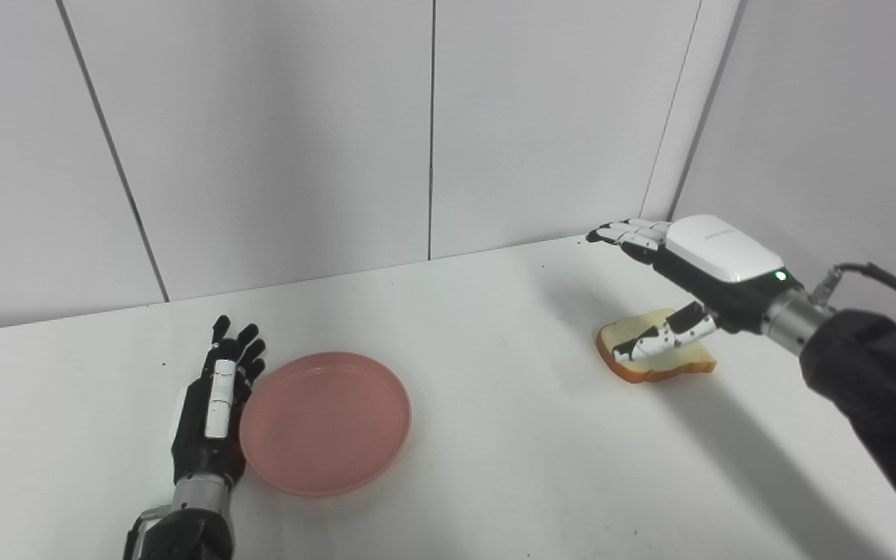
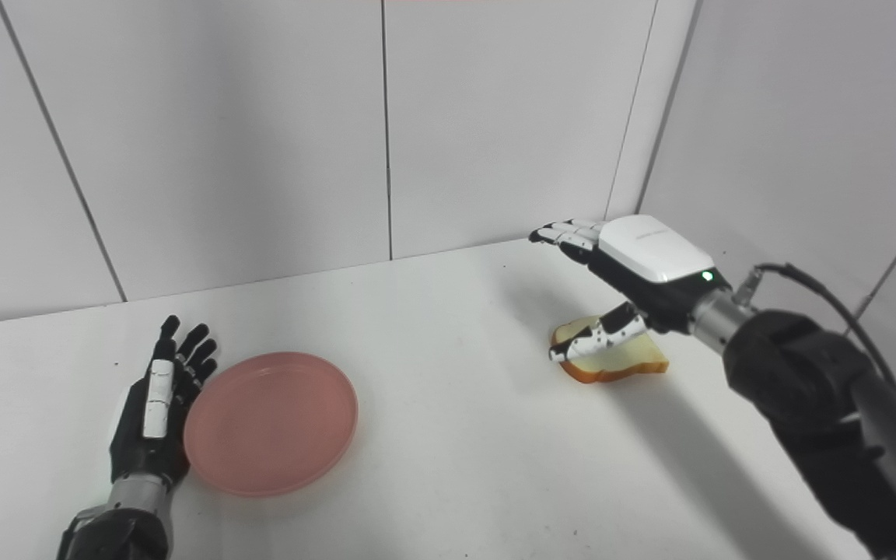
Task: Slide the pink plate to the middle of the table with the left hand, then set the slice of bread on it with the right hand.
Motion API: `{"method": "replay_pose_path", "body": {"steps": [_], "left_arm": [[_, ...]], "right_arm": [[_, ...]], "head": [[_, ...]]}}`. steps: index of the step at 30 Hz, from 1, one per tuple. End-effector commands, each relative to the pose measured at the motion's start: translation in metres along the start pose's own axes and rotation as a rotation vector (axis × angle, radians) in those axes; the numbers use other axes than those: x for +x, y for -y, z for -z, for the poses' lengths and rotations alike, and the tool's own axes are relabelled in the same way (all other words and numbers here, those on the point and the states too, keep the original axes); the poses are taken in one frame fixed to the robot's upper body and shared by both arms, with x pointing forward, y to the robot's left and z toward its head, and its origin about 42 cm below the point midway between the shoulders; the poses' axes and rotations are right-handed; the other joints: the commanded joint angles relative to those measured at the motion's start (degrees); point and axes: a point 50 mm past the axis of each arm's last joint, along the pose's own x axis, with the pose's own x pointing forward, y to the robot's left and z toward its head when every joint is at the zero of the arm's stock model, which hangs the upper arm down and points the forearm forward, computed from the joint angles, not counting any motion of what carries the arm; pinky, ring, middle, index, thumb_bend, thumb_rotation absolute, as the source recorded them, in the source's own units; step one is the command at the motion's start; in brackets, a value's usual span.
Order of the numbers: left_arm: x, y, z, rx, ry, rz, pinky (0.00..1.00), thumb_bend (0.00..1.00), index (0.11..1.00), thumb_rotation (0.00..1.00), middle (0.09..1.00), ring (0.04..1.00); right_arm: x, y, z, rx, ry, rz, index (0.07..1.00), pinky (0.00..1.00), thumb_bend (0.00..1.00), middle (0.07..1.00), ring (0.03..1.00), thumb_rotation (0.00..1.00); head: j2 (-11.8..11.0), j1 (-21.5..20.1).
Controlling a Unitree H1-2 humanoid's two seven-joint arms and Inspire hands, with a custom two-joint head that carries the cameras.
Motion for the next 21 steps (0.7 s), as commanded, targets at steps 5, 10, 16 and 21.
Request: {"method": "replay_pose_path", "body": {"steps": [5,10,16,21], "left_arm": [[-0.011,-0.001,0.021,-0.02,-0.097,-0.024,0.95,0.95,1.0,0.81,0.935,0.927],[-0.012,-0.002,0.021,-0.028,-0.094,-0.028,0.96,0.96,1.0,0.8,0.937,0.931],[-0.012,-0.001,0.021,-0.021,-0.097,-0.028,0.95,0.96,1.0,0.81,0.939,0.933],[-0.012,-0.001,0.021,-0.013,-0.098,-0.029,0.93,0.94,1.0,0.81,0.934,0.928]], "right_arm": [[0.017,0.028,0.016,-0.075,-0.07,-0.058,0.935,0.95,1.0,0.939,0.952,0.37],[0.029,0.028,0.021,-0.114,-0.12,-0.148,0.953,0.96,1.0,0.951,0.964,0.31],[0.042,0.026,0.026,-0.102,-0.151,-0.239,0.965,0.91,1.0,0.963,0.964,0.3],[0.053,0.018,0.029,-0.14,-0.17,-0.324,0.978,0.86,1.0,0.977,0.955,0.2]], "head": [[0.1,0.5],[0.2,0.6],[0.2,1.2],[0.2,1.3]]}}
